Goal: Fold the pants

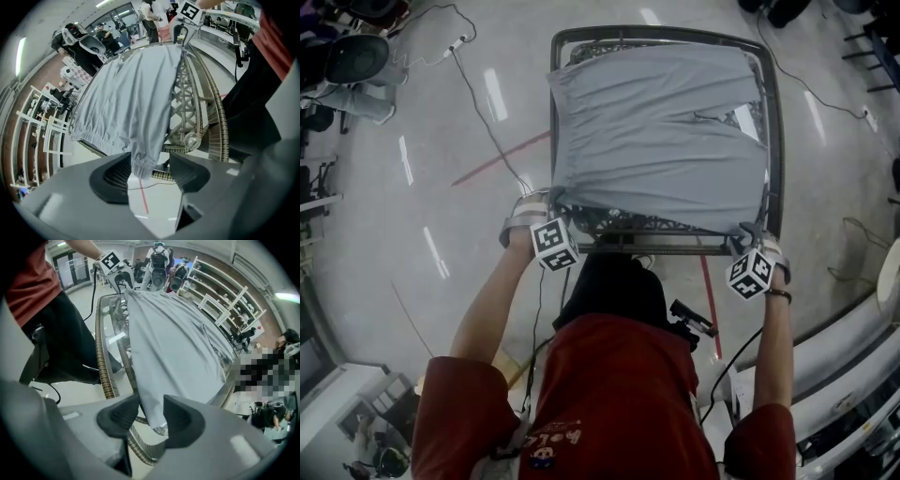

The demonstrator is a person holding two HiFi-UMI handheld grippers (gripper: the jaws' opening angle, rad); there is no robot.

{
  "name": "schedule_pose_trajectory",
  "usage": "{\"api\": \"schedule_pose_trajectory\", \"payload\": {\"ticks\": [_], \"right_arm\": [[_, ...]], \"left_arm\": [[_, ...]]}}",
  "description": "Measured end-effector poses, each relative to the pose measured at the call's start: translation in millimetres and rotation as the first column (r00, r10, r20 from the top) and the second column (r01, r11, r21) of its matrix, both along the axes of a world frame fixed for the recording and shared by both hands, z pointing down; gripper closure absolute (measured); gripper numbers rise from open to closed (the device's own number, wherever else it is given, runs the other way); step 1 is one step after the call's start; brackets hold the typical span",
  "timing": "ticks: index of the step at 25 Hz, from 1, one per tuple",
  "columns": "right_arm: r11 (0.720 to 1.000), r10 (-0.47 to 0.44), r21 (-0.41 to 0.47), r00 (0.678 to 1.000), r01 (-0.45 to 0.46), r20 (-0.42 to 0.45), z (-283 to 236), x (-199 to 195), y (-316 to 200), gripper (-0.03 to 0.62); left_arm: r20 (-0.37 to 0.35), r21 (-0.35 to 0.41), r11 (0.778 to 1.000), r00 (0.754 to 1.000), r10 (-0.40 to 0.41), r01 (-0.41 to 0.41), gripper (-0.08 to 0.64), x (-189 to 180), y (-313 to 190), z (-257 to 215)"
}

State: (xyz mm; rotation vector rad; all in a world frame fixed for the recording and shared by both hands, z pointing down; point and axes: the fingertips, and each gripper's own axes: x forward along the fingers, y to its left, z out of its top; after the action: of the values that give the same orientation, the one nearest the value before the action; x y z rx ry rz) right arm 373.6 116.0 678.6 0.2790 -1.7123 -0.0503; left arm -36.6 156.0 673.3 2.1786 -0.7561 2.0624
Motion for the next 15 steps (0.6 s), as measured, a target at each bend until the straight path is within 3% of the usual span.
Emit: {"api": "schedule_pose_trajectory", "payload": {"ticks": [8,9,14,15], "right_arm": [[0.995,-0.004,-0.098,1.0,0.002,-0.018,9.9,11.5,-4.5,0.438],[0.993,-0.005,-0.116,1.0,0.003,-0.017,10.5,10.8,-3.3,0.448],[0.978,0.014,-0.206,1.0,-0.015,-0.006,11.3,9.0,-0.8,0.48],[0.977,0.017,-0.21,1.0,-0.018,-0.008,11.5,9.1,-1.3,0.499]], "left_arm": [[-0.008,-0.083,0.996,1.0,0.022,-0.023,0.305,-5.8,-0.9,11.8],[-0.001,-0.09,0.996,1.0,0.028,-0.028,0.339,-7.4,-1.0,12.1],[-0.001,-0.139,0.989,0.999,0.047,-0.047,0.363,-9.6,-1.9,13.1],[0.012,-0.128,0.99,0.998,0.058,-0.056,0.42,-11.6,-3.1,13.3]]}}
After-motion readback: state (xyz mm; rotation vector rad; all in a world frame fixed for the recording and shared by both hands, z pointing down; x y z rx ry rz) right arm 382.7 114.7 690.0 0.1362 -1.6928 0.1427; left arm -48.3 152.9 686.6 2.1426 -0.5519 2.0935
